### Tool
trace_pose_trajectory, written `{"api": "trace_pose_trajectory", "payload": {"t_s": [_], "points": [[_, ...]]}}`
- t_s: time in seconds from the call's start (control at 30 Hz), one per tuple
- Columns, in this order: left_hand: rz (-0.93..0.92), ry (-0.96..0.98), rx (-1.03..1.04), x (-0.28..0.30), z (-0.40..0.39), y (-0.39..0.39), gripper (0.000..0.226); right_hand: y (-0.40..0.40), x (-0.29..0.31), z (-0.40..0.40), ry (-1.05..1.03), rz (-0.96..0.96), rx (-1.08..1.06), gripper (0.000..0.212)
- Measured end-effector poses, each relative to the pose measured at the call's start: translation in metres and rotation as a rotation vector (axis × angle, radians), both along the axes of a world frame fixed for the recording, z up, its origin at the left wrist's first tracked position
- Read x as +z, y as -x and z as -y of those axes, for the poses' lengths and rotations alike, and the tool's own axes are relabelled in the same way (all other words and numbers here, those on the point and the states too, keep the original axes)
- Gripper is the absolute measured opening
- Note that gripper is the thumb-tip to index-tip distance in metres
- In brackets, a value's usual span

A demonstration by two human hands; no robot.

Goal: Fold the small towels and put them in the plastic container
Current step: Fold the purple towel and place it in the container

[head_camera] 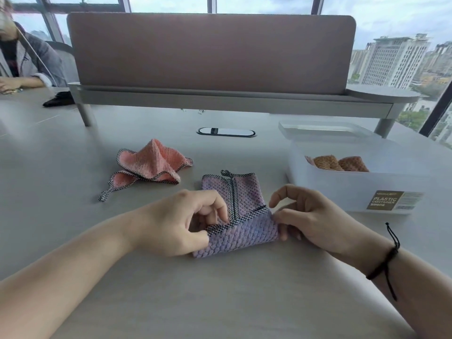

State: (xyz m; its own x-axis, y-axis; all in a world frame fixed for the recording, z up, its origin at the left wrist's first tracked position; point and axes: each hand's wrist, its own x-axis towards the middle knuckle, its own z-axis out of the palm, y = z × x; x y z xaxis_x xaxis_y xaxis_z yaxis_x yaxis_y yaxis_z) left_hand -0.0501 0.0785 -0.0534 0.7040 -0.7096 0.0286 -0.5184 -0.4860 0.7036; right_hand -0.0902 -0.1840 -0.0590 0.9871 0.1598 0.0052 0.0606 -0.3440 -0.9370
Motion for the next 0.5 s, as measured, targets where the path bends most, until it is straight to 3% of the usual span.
{"api": "trace_pose_trajectory", "payload": {"t_s": [0.1,0.2,0.3,0.4,0.5], "points": [[0.005,0.030,0.009,-0.004,0.002,-0.003,0.032,0.005,0.004,0.003,-0.132,-0.069,0.123,0.037],[-0.025,0.074,0.022,-0.006,0.002,-0.006,0.032,0.005,0.000,0.004,0.014,-0.017,0.220,0.065],[-0.079,0.083,0.009,-0.005,0.002,-0.007,0.022,0.003,-0.007,-0.003,0.241,0.153,0.112,0.046],[-0.091,0.045,-0.004,-0.005,0.001,-0.006,0.041,0.002,-0.008,-0.006,0.225,0.156,0.046,0.018],[-0.085,0.035,0.009,-0.006,0.001,-0.006,0.053,0.002,-0.007,-0.004,0.195,0.113,0.006,0.008]]}}
